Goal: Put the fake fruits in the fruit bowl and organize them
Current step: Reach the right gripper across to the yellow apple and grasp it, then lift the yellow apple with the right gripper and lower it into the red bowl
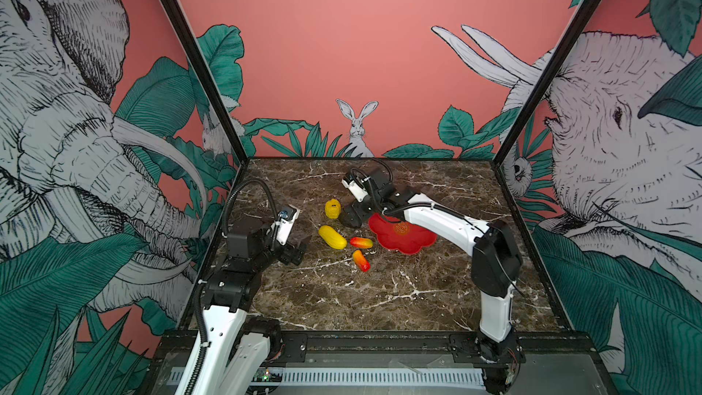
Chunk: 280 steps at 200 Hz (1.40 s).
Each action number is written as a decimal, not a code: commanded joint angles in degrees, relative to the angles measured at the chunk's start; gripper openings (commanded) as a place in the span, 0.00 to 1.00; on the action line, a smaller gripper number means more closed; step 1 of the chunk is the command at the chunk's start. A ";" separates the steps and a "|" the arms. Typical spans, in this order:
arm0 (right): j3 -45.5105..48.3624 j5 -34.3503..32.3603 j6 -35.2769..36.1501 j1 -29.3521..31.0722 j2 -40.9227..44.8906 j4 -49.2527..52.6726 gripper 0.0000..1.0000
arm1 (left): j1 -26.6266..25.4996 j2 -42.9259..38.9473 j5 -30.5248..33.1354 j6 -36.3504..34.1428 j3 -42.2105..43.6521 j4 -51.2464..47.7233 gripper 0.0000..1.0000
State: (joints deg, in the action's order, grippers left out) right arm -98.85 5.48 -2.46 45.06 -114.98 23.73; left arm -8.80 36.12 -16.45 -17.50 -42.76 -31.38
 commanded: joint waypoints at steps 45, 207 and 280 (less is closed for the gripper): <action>-16.03 1.22 -8.96 1.21 -17.46 -5.13 0.99 | 0.58 4.50 -5.01 -0.17 -1.27 4.16 1.00; -38.06 -6.03 -13.08 2.75 -35.07 8.66 0.83 | 1.23 2.58 -4.03 -0.26 -0.48 5.43 1.00; -40.74 -5.48 -13.13 2.22 -33.36 10.15 0.52 | 1.33 1.94 -5.48 -0.35 -0.22 5.67 1.00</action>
State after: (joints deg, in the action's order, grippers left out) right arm -137.56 0.03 -15.11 47.64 -149.34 32.47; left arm -7.81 38.85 -20.84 -17.39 -42.72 -26.65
